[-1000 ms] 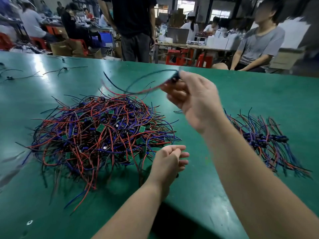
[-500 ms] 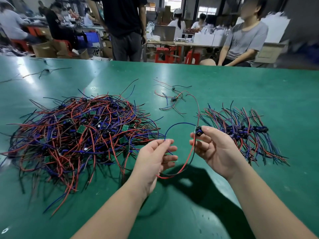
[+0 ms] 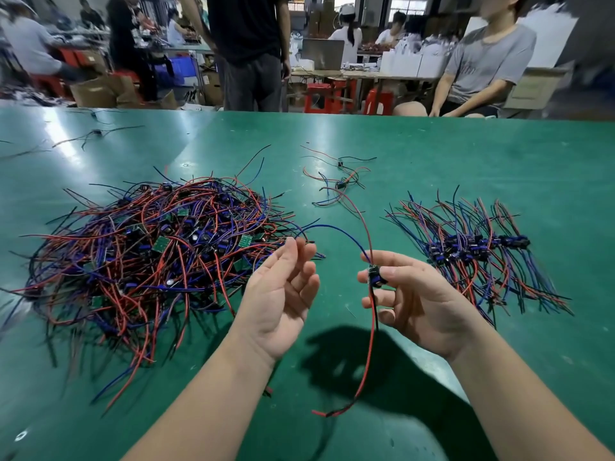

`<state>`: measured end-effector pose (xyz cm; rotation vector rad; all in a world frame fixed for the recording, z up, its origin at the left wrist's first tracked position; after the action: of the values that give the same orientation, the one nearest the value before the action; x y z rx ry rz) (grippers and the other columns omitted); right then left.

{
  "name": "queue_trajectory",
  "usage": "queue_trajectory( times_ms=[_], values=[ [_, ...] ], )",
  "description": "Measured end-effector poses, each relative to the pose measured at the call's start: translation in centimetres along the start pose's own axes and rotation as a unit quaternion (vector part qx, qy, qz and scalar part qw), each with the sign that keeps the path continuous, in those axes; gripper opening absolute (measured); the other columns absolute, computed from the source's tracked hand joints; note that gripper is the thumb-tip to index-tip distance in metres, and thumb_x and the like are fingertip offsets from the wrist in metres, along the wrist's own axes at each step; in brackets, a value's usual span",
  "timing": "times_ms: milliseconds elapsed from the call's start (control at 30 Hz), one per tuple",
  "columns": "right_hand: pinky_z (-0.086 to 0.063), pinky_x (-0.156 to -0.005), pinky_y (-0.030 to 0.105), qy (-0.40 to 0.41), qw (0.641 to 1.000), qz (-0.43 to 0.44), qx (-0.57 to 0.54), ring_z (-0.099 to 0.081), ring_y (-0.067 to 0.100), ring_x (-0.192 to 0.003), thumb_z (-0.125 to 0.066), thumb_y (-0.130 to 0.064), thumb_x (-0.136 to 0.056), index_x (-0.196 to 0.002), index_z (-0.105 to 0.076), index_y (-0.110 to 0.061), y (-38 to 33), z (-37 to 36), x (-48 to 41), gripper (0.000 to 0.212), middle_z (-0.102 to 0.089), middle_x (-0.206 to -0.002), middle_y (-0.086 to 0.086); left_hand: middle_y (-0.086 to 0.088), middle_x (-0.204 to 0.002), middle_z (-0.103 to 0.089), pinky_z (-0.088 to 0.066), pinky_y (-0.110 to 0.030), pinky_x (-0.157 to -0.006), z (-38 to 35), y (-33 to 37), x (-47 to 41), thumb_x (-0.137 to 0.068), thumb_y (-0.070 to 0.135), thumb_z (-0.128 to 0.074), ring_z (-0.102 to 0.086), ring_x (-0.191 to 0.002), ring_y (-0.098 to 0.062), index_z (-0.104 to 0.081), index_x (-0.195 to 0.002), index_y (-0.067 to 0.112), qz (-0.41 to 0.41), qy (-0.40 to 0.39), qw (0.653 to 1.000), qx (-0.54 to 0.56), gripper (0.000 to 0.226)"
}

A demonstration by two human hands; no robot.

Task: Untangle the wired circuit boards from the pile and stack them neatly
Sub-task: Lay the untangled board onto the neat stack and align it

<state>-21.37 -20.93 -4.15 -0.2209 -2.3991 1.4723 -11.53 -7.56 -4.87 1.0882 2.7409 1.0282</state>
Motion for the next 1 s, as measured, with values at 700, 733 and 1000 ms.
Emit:
queue_trajectory(
  times_ms=[700,733,1000],
  values=[
    [-0.046,-0.045,0.016,-0.011,0.987,-0.048,-0.154,-0.055,0.004,-0.051,-0.089,-0.012,-0.048,-0.097,-0.076,-0.007,0.6,0.0,-0.3,0.051,-0.07,-0.08,0.002,-0.006,-0.064,-0.07,-0.05,-0.017,-0.046,-0.6,-2.9,1.2,-0.061,0.023,-0.074,-0.066,-0.052,-0.011,-0.069,-0.06,0.012,0.018,-0.122,0.931,-0.344,0.012],
    [-0.046,-0.045,0.016,-0.015,0.985,-0.049,-0.164,-0.055,0.004,-0.051,-0.092,-0.011,-0.043,-0.099,-0.075,-0.006,0.6,0.0,-0.3,0.059,-0.071,-0.081,0.001,-0.007,-0.064,-0.07,-0.05,-0.017,-0.046,-0.6,-2.9,1.2,-0.062,0.022,-0.073,-0.066,-0.053,-0.011,-0.07,-0.057,0.013,0.027,-0.13,0.931,-0.341,0.01],
    [-0.046,-0.046,0.012,0.065,0.993,-0.022,-0.094,-0.054,0.002,-0.046,-0.068,-0.007,-0.058,-0.079,-0.077,-0.012,0.6,0.5,-0.7,0.023,-0.065,-0.062,-0.004,-0.009,-0.072,-0.072,-0.053,-0.023,-0.055,-0.3,-3.6,1.5,-0.071,0.025,-0.08,-0.067,-0.061,-0.015,-0.067,-0.074,0.008,0.071,-0.153,0.895,-0.412,0.022]
  ],
)
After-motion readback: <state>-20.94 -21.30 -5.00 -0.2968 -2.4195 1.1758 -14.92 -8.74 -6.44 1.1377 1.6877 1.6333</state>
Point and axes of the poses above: each hand's wrist, its own x-axis away from the middle knuckle, its own z-axis out of the back of the hand, y = z × x, the point moved 4 cm from there along -x, towards the middle knuckle
